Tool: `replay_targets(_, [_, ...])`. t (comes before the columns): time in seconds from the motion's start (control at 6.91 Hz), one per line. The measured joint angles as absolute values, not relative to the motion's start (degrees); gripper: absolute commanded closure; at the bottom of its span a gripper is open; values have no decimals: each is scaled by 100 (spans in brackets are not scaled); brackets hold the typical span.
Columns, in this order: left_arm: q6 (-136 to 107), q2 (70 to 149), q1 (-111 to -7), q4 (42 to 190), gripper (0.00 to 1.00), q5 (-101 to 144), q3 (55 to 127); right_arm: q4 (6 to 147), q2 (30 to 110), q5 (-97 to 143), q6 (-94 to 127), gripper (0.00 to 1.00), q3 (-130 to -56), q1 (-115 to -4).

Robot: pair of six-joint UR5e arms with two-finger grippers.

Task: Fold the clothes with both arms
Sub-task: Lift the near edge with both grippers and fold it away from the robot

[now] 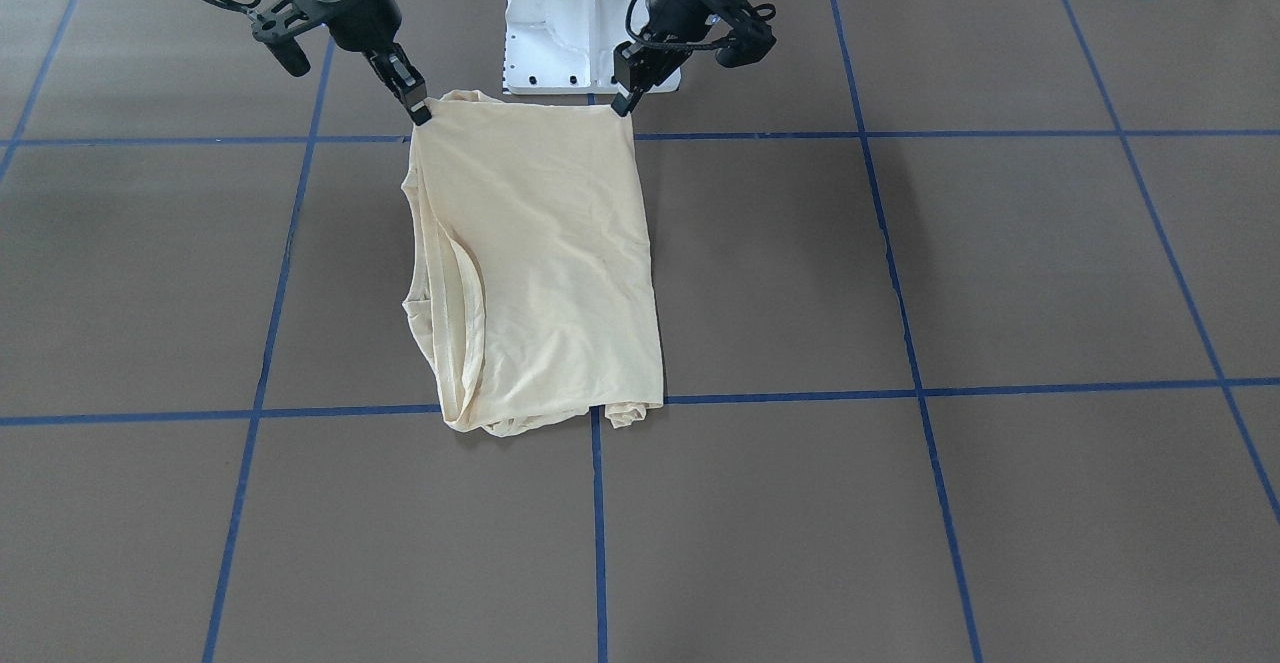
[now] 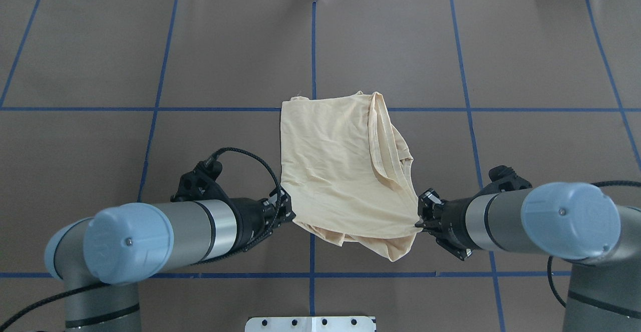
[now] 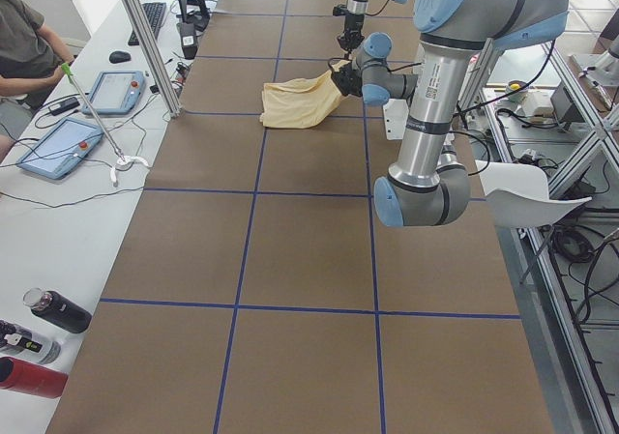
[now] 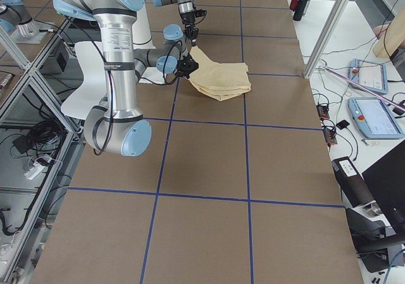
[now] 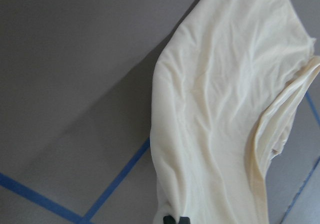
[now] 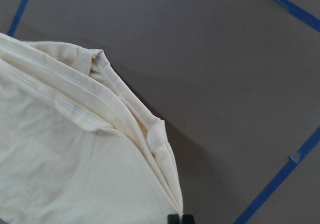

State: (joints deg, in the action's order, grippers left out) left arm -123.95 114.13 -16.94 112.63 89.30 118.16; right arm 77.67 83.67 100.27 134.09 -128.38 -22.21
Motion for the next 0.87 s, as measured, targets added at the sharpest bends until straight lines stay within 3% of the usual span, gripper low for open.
replay_targets(0.29, [-12037, 11718, -2414, 11244, 100, 9130, 11338, 7771, 7548, 10903, 13400, 100, -12003, -3195])
replay_targets(0.87, [-11448, 12360, -3355, 12062, 100, 9483, 9587, 7759, 6328, 11557, 12767, 100, -10317, -4204])
